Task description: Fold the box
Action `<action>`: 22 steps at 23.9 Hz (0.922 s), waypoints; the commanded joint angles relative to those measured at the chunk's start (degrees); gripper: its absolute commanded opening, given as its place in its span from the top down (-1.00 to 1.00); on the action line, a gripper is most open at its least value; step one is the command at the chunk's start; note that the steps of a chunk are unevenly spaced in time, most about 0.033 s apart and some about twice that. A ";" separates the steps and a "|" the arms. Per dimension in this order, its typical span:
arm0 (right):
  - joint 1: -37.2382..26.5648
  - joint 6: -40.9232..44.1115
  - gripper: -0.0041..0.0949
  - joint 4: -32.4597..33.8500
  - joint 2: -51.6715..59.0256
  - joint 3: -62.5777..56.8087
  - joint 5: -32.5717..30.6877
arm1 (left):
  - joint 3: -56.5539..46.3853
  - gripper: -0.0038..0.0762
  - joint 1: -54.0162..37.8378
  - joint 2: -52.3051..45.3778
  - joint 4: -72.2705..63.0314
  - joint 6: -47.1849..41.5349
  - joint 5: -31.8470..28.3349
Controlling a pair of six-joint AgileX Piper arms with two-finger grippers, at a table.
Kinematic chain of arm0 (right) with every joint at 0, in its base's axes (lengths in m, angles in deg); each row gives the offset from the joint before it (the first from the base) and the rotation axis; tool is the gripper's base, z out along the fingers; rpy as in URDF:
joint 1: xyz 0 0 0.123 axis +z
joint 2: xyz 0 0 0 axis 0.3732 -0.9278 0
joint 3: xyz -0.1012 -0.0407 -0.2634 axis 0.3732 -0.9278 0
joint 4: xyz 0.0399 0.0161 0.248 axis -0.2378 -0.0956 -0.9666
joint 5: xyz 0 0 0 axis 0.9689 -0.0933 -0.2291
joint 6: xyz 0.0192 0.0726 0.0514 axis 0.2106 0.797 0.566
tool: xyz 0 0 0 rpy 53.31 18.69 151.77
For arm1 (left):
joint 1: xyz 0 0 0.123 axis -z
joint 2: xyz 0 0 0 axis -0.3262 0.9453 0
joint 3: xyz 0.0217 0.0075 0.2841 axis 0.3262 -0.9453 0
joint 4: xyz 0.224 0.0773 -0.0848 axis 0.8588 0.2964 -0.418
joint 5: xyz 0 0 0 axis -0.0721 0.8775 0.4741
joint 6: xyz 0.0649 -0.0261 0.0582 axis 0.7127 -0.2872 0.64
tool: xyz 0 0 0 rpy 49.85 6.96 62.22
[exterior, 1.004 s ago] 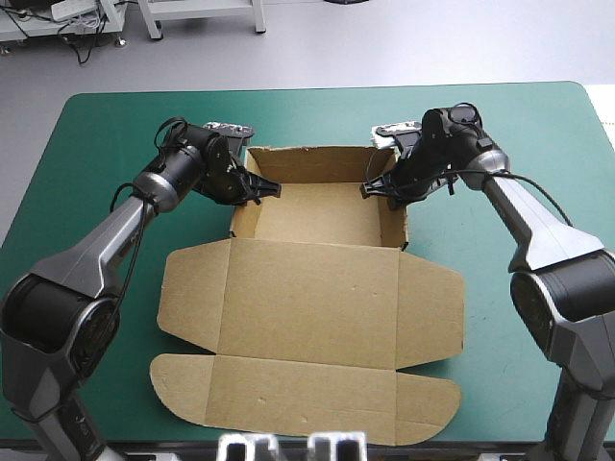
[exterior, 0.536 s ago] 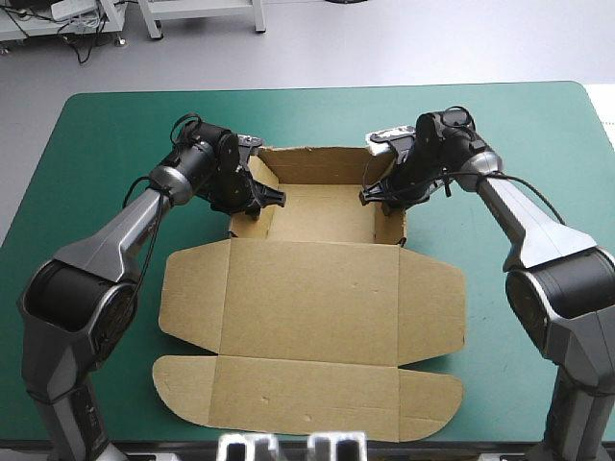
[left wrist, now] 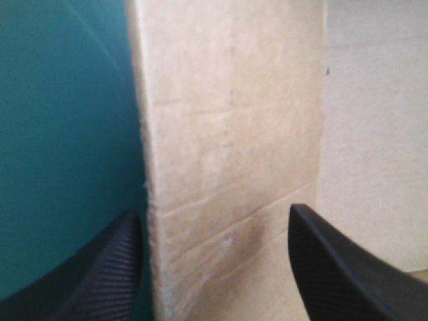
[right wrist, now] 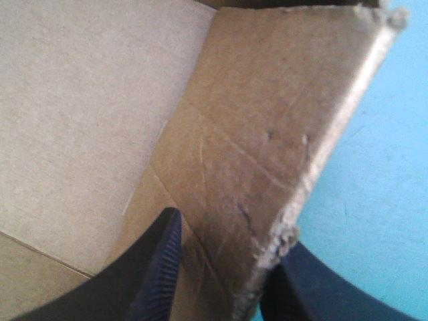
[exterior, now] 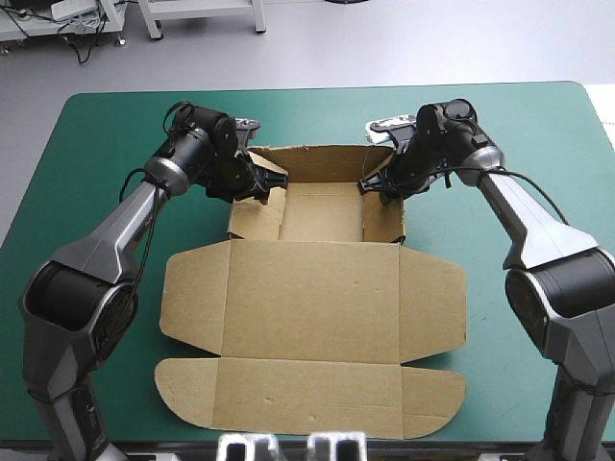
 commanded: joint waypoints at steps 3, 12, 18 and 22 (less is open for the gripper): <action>-0.15 3.46 0.11 3.03 3.18 4.13 1.68 | 6.93 -0.24 0.39 -3.01 -0.26 -0.14 1.49; -0.15 6.03 0.07 11.54 3.28 11.17 -3.95 | 18.93 -0.24 0.39 -5.15 4.96 1.88 5.31; -0.15 5.68 0.07 9.18 4.76 22.01 -5.69 | 20.42 -0.23 0.39 -11.47 4.62 3.87 5.31; -0.15 5.75 0.07 9.18 7.26 22.84 -5.69 | 20.42 -0.05 0.39 -17.08 4.24 5.33 5.31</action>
